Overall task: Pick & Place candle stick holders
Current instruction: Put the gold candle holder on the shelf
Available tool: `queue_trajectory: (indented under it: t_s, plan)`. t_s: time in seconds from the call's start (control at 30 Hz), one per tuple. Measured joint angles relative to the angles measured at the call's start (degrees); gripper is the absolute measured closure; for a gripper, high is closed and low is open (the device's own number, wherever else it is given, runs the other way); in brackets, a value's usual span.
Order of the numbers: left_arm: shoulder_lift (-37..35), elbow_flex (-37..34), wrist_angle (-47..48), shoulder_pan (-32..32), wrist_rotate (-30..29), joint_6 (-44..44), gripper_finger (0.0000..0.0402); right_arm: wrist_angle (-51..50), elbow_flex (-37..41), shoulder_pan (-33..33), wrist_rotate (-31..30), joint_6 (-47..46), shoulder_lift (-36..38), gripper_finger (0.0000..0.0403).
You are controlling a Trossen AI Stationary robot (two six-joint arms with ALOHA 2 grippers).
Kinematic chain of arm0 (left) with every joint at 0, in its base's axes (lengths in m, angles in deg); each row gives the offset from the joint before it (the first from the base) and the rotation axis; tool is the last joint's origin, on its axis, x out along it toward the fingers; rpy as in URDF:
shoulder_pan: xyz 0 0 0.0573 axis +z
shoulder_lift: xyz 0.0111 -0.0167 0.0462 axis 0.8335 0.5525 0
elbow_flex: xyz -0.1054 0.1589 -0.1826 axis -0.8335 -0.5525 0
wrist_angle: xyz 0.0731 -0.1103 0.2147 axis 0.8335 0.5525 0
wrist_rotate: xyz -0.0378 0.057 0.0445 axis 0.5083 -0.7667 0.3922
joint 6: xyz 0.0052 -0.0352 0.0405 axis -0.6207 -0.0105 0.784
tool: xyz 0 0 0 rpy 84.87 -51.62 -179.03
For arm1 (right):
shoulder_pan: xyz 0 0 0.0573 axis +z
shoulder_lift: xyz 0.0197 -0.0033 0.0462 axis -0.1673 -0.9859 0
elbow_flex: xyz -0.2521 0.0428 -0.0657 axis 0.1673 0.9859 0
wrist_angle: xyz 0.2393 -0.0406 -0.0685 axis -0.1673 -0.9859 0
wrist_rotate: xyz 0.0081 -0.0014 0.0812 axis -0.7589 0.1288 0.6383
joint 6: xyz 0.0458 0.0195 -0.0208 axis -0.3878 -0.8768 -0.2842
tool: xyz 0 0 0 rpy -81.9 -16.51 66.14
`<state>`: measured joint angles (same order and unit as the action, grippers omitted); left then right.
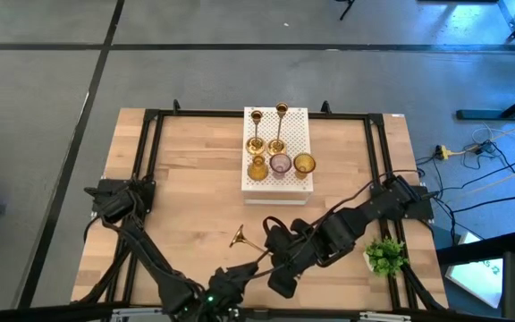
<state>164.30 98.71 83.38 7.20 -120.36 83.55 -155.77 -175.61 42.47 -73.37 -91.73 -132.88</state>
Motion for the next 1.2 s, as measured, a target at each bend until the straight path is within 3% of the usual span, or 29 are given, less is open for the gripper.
queue_trajectory:
  t_s: [0.5,1.03,1.2]
  plan:
    - [0.0,2.2,8.9,4.7,0.9,0.6,0.0254,0.5,0.0,-2.5,1.4,-0.4,0.0,0.0382]
    - [0.0,2.2,9.3,5.8,-1.2,1.4,0.0255,0.3,0.0,-2.1,1.4,0.0,0.0,0.0382]
    - [0.0,2.2,9.3,5.9,-1.2,0.7,0.0275,0.3,0.0,-2.1,1.2,0.1,0.0,0.0382]
